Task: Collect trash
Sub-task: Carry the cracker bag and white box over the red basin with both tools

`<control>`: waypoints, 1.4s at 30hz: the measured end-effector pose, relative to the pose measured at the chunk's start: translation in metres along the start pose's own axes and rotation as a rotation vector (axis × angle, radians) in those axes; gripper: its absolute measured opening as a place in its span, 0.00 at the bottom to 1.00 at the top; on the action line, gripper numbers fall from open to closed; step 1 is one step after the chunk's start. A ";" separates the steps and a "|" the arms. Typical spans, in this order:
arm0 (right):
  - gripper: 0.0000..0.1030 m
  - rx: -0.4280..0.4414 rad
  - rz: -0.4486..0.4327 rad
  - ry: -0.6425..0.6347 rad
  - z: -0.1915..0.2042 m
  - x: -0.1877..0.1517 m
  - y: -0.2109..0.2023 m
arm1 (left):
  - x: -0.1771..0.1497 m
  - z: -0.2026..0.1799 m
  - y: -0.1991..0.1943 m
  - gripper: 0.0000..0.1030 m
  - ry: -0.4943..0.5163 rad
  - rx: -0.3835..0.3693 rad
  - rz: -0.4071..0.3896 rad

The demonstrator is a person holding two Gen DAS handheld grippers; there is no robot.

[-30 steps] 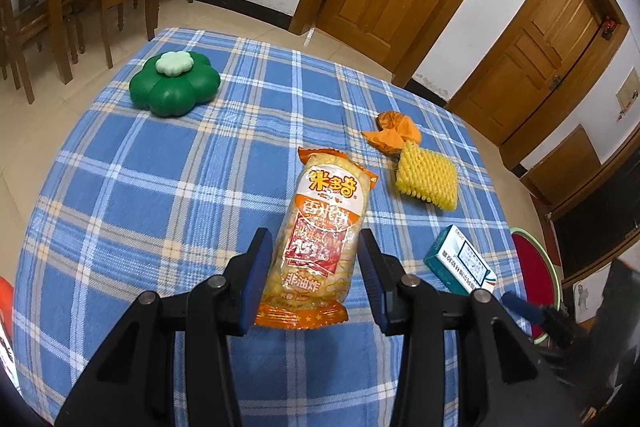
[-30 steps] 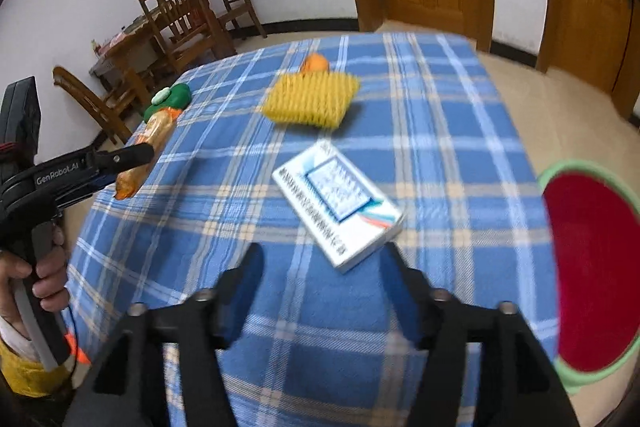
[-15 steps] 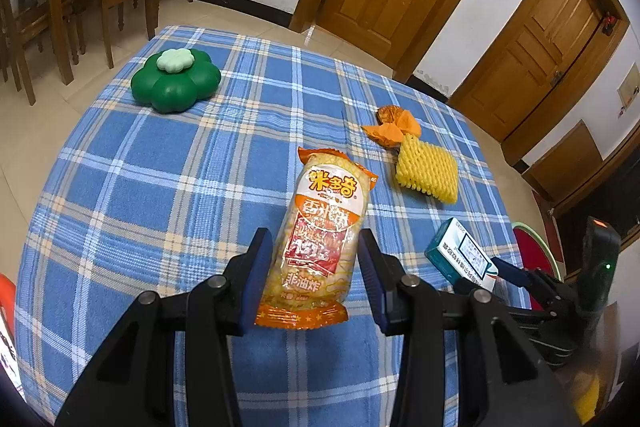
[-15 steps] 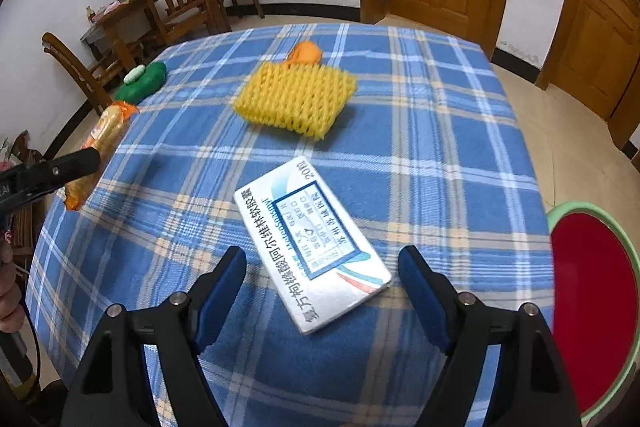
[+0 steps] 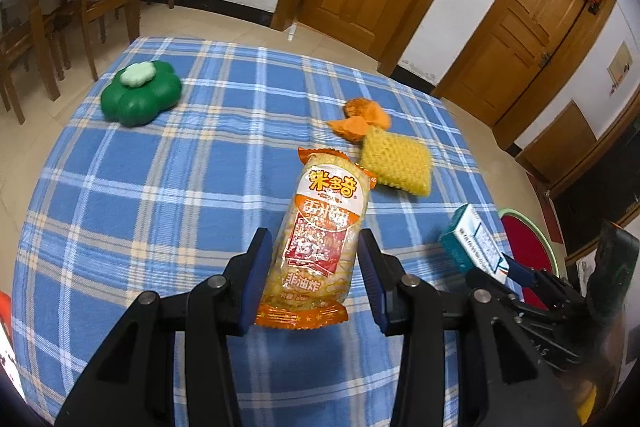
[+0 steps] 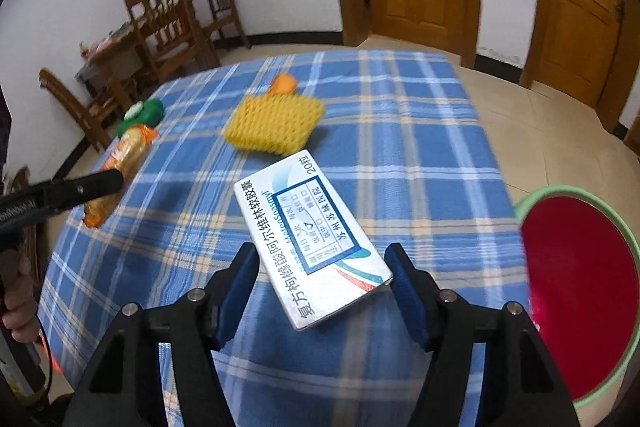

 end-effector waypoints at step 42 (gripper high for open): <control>0.67 -0.296 -0.156 0.560 -0.237 -0.082 -0.103 | -0.062 -0.283 0.075 0.43 0.539 -0.226 0.184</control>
Point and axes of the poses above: each gripper's, at about its wrist camera, not at the fingertips, and y roughly the way its jaws point, z to its left, x to its top, the point moved 10 cm from there along y, roughly the way its jaws point, and after that the axes turned 3 degrees about x, right-handed, at the moved point
